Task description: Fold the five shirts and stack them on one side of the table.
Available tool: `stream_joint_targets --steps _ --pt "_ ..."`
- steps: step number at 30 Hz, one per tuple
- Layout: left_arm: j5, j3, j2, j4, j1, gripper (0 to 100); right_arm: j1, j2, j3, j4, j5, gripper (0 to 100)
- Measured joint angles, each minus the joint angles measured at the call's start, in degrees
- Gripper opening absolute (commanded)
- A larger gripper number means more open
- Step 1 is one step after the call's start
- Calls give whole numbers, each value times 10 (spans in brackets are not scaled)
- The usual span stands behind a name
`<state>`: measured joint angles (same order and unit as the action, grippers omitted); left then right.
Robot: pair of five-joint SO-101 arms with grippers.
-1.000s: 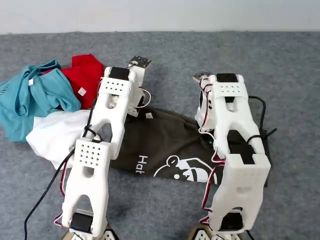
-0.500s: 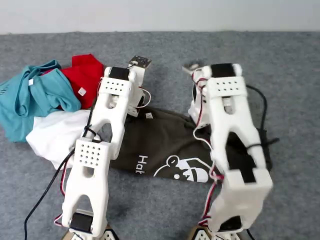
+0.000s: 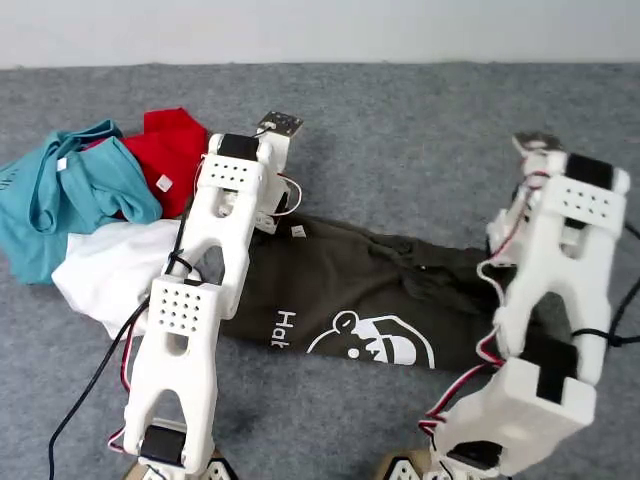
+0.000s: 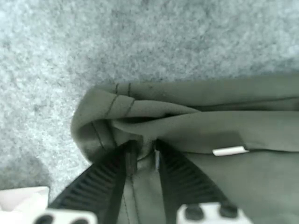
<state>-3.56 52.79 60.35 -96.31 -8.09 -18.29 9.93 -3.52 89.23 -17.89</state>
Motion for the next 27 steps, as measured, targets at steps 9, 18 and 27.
stream_joint_targets --steps 9,18,27 --pt "0 0 0 0 0 83 121 10 7 -77 36 151" --pt "0 0 0 0 0 83 170 46 41 -140 40 151" --pt "0 0 0 0 0 83 176 66 84 -148 40 151"
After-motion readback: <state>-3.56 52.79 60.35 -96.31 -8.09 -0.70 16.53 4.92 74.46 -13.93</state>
